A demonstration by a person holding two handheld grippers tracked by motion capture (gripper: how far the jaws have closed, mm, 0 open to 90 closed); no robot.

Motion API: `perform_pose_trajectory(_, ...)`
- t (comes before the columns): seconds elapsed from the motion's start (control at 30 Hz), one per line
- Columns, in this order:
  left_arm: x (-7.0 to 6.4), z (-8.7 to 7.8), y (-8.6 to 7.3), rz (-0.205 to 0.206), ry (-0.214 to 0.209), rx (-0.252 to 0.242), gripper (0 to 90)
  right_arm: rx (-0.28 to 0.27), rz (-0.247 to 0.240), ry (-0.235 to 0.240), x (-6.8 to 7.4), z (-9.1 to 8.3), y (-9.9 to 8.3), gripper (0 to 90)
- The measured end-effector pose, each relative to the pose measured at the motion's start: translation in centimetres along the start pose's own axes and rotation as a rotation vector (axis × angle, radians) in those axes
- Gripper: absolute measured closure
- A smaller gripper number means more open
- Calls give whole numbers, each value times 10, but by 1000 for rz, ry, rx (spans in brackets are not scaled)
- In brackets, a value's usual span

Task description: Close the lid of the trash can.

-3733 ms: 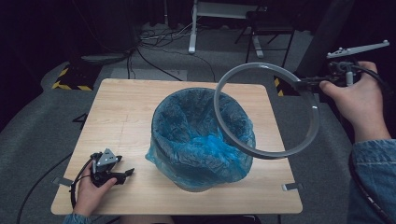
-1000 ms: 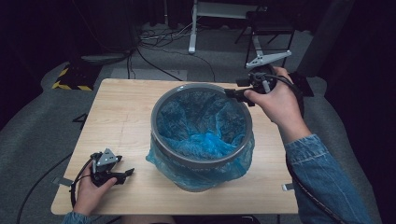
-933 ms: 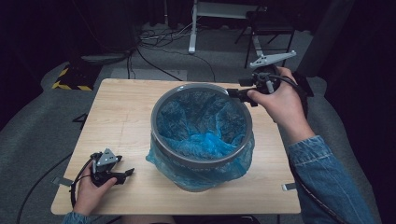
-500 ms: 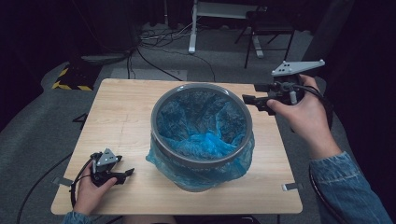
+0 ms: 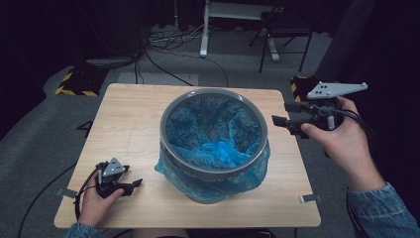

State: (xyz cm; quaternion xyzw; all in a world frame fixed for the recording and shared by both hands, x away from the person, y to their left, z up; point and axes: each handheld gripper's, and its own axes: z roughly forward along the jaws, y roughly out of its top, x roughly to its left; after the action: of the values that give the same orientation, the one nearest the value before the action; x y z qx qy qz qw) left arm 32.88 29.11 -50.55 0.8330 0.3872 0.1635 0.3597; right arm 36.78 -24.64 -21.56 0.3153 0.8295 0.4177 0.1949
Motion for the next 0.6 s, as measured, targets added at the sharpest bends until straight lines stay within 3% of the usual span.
perform_pose_trajectory(0.3,0,0,0,0,-1,0,258,11,7,9,4,-1,-28,382)
perform_pose_trajectory(0.6,0,0,0,0,-1,-1,259,36,42,10,3,12,-75,379)
